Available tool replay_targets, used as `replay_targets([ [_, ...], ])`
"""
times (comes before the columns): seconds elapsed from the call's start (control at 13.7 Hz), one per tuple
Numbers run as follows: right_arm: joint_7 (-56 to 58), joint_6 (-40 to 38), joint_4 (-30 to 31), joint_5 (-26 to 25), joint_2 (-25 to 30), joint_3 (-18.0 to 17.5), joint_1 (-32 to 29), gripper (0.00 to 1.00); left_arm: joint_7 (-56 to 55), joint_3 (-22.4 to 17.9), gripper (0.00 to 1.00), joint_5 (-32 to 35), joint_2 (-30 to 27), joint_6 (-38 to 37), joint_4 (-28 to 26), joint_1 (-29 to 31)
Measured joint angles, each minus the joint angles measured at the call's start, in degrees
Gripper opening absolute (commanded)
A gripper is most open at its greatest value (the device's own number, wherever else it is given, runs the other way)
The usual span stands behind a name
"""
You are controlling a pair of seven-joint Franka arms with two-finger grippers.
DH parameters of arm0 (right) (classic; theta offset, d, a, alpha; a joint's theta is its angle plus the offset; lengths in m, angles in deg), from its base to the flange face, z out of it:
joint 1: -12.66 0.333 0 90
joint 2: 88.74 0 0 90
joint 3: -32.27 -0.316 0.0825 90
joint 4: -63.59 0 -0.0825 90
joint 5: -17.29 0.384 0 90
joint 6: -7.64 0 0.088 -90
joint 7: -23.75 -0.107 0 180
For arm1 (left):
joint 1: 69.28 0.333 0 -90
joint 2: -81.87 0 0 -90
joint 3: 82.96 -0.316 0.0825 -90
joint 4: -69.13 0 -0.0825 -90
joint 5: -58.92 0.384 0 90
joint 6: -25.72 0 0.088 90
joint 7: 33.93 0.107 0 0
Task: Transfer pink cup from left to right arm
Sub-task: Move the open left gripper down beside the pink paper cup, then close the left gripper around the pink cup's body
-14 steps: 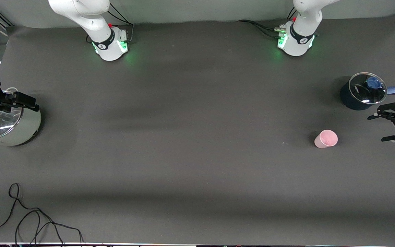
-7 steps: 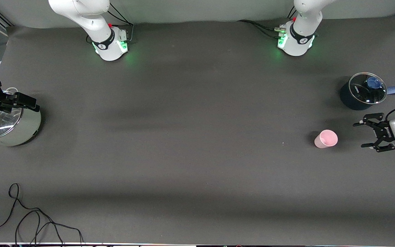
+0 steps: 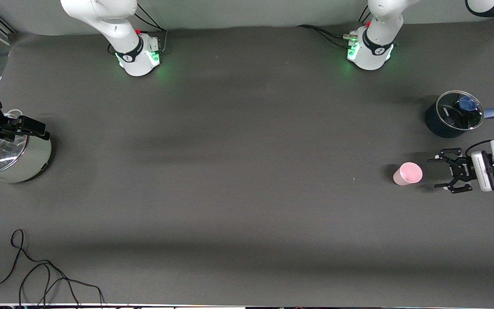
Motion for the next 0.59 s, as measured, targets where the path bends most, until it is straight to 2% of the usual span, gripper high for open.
replay_targets([
  [0.59, 0.0, 0.0, 0.0, 0.0, -0.3, 0.0, 0.0, 1.0, 9.4, 1.8, 0.99, -3.4, 3.5, 0.0, 0.0, -0.1],
])
